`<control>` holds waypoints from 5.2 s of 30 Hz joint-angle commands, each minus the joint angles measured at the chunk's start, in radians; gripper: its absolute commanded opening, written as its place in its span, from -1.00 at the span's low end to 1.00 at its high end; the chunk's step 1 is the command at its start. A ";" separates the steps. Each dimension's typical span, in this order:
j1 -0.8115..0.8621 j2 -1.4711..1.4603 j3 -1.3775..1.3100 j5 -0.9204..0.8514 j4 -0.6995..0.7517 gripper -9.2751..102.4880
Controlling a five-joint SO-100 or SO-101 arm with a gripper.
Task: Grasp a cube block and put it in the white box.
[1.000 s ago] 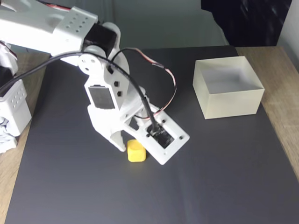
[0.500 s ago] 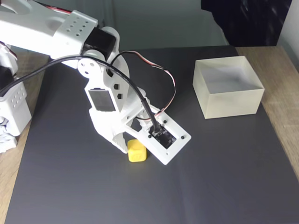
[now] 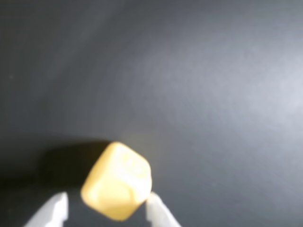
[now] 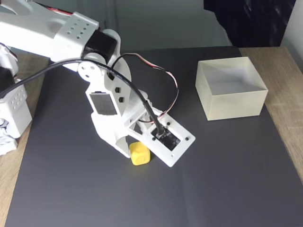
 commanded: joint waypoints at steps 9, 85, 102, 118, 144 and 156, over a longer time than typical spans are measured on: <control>-0.002 0.109 0.018 -0.067 -0.046 -0.36; -0.345 0.296 -0.172 -0.204 -0.075 -0.80; -0.440 0.089 -0.525 -0.221 -0.325 -0.79; -0.443 -0.360 -0.816 -0.222 -0.380 -0.76; -0.451 -0.565 -0.986 -0.218 -0.351 -0.37; -0.439 -0.548 -0.986 -0.216 -0.322 -0.42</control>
